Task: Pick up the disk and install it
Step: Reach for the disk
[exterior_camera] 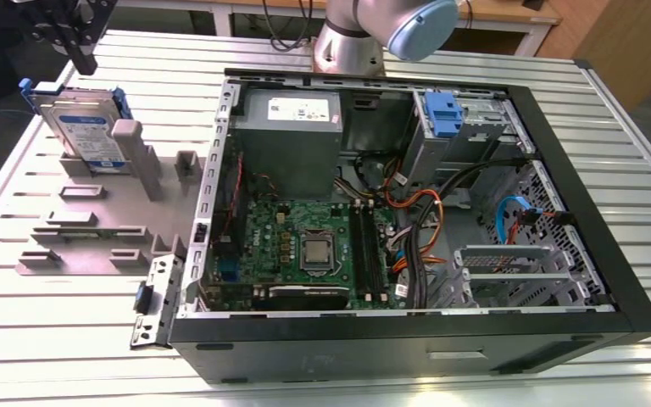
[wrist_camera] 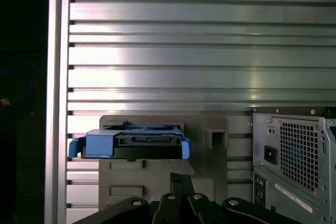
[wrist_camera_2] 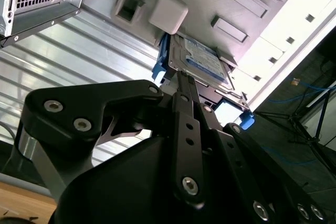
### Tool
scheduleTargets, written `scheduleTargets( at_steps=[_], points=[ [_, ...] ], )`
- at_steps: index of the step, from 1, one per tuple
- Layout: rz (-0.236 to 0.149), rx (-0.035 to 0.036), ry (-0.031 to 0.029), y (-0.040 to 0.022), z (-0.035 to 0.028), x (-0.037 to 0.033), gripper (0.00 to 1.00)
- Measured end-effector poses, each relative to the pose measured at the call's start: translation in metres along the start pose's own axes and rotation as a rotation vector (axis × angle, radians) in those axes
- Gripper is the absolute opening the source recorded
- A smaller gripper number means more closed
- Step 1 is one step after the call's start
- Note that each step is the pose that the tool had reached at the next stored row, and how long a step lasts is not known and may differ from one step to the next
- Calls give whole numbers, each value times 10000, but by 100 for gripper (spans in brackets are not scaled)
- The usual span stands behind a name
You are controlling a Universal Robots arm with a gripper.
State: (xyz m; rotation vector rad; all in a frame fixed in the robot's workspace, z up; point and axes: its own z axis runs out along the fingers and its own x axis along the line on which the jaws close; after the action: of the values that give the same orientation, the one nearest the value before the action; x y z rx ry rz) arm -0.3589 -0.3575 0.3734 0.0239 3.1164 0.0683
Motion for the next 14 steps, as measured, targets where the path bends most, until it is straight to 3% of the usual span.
scheduleTargets(
  at_steps=[14],
  points=[
    [1, 0, -1, -1, 2, 33, 11]
  ],
)
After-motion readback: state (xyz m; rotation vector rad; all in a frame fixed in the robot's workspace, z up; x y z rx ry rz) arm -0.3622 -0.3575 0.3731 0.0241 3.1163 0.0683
